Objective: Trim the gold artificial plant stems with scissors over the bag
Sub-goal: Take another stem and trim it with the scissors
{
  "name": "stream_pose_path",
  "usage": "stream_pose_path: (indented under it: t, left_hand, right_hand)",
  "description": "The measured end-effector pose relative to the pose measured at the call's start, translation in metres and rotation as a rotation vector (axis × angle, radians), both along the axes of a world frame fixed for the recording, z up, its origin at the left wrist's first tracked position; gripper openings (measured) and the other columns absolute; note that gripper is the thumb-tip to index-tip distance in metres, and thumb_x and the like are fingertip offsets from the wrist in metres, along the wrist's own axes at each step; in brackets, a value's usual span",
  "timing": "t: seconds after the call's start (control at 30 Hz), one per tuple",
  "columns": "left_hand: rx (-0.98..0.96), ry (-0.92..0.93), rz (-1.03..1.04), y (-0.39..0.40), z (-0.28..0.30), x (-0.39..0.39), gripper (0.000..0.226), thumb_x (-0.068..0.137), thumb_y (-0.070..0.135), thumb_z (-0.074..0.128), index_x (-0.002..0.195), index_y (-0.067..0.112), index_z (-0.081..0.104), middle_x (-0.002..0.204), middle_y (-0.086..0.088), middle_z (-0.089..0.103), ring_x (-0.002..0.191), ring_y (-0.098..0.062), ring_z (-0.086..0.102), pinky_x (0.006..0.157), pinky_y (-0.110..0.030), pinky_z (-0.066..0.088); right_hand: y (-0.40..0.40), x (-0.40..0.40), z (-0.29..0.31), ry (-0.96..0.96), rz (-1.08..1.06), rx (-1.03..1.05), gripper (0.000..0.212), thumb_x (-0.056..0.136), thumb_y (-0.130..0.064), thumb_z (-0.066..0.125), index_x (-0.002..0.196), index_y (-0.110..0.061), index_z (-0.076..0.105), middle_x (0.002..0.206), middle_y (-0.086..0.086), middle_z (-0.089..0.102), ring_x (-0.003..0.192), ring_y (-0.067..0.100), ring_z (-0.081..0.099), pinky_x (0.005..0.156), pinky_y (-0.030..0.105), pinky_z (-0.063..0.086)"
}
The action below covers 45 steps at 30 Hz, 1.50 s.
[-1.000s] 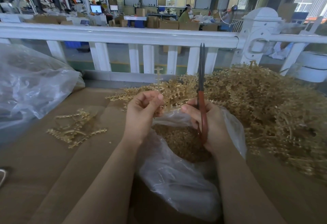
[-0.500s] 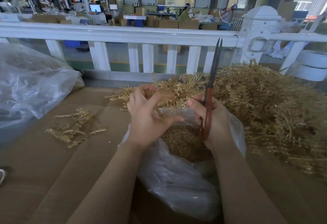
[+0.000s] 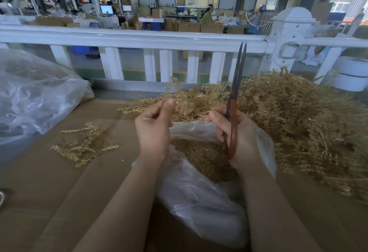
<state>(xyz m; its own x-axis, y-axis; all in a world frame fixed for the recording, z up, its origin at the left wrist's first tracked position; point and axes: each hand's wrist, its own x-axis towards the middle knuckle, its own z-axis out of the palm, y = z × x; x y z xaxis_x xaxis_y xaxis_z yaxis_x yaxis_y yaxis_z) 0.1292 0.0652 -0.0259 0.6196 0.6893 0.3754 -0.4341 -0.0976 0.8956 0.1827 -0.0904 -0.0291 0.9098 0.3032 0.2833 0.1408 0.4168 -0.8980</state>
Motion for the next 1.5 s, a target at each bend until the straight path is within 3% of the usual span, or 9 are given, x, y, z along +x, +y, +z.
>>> stream_pose_path:
  t: [0.13,0.3,0.5,0.63,0.8,0.97,1.1,1.2,1.5]
  left_hand:
    - [-0.375,-0.073,-0.276,0.005,0.004,0.0,0.019,0.087,0.029,0.066,0.082,0.011,0.071,0.068,-0.003,0.057,0.06,-0.01,0.052,0.062,-0.023,0.051]
    - [-0.379,-0.005,-0.446,0.004,0.002,0.0,0.021,0.079,0.026,0.069,0.096,0.014,0.075,0.076,0.001,0.067,0.067,-0.008,0.061,0.071,-0.022,0.055]
    - [-0.334,0.107,-0.466,0.007,0.005,-0.002,0.018,0.071,0.022,0.075,0.089,0.02,0.076,0.084,0.008,0.072,0.07,-0.003,0.062,0.077,-0.025,0.044]
    - [-0.303,0.172,-0.444,0.006,0.005,-0.003,0.018,0.067,0.024,0.078,0.085,0.022,0.075,0.078,0.009,0.072,0.063,-0.001,0.058,0.069,-0.026,0.038]
    - [-0.292,0.199,-0.579,0.007,0.005,-0.004,0.007,0.071,0.025,0.075,0.073,0.019,0.074,0.085,0.0,0.075,0.057,-0.002,0.053,0.052,-0.014,0.042]
    - [-0.345,0.132,-0.601,0.006,0.005,-0.004,0.005,0.073,0.025,0.073,0.075,0.02,0.071,0.084,0.0,0.074,0.067,-0.004,0.064,0.059,-0.015,0.048]
    - [-0.381,0.059,-0.53,0.007,0.006,-0.003,0.009,0.073,0.025,0.073,0.08,0.021,0.068,0.083,0.003,0.073,0.07,-0.005,0.065,0.064,-0.015,0.049]
    - [-0.385,-0.001,-0.493,0.008,0.007,-0.003,0.013,0.075,0.017,0.072,0.086,0.015,0.065,0.081,-0.001,0.072,0.068,-0.007,0.065,0.064,-0.015,0.052]
    - [-0.272,-0.094,-0.443,0.009,0.005,-0.003,0.008,0.082,0.005,0.066,0.088,0.01,0.064,0.07,0.003,0.07,0.068,-0.007,0.065,0.068,-0.017,0.054]
  right_hand:
    - [0.002,0.0,-0.002,-0.102,0.012,-0.089,0.017,0.079,-0.023,0.074,0.087,-0.009,0.069,0.08,0.007,0.07,0.05,0.008,0.042,0.047,0.016,0.037]
    - [0.004,0.0,-0.004,-0.183,-0.016,-0.179,0.009,0.078,-0.025,0.079,0.08,-0.02,0.072,0.067,-0.004,0.067,0.055,0.0,0.059,0.056,0.009,0.045]
    - [0.011,-0.002,-0.008,-0.229,-0.157,-0.466,0.03,0.07,-0.053,0.079,0.084,-0.027,0.072,0.079,-0.003,0.073,0.08,0.013,0.071,0.077,0.038,0.057]
    - [0.013,-0.004,-0.008,-0.246,-0.172,-0.482,0.022,0.08,-0.039,0.081,0.087,-0.021,0.071,0.083,0.008,0.073,0.083,0.027,0.071,0.082,0.054,0.058]
    - [0.012,-0.003,-0.007,-0.226,-0.176,-0.413,0.01,0.086,-0.023,0.08,0.087,-0.019,0.072,0.078,0.005,0.072,0.072,0.014,0.067,0.071,0.032,0.058]
    - [0.012,0.0,-0.011,-0.252,-0.2,-0.437,0.013,0.083,-0.029,0.083,0.084,-0.023,0.071,0.075,0.001,0.07,0.068,0.003,0.063,0.063,0.015,0.05]
    - [0.012,0.0,-0.013,-0.312,-0.287,-0.59,0.03,0.074,-0.058,0.078,0.083,-0.032,0.066,0.076,-0.021,0.069,0.072,-0.002,0.065,0.064,0.02,0.047]
    - [0.009,-0.003,-0.012,-0.399,-0.357,-0.743,0.052,0.064,-0.08,0.064,0.088,-0.033,0.062,0.081,-0.021,0.068,0.077,-0.002,0.063,0.066,0.021,0.048]
    - [0.008,-0.006,-0.011,-0.645,-0.46,-1.007,0.056,0.075,-0.076,0.061,0.092,-0.022,0.057,0.088,-0.013,0.061,0.083,0.006,0.057,0.074,0.029,0.054]
